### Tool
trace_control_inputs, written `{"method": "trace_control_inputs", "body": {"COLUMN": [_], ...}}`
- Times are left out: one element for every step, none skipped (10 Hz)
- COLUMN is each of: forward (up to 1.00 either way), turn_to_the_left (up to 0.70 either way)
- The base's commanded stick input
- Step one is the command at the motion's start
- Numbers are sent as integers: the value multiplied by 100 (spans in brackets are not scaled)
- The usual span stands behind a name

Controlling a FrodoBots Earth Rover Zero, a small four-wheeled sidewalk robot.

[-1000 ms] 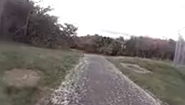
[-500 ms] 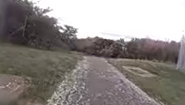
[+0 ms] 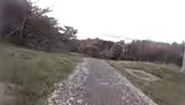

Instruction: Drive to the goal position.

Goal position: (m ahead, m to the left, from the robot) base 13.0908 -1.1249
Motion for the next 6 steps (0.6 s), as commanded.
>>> {"method": "trace_control_inputs", "body": {"forward": [85,85,85,85,85,85], "turn_to_the_left": [0,0,0,0,0,0]}}
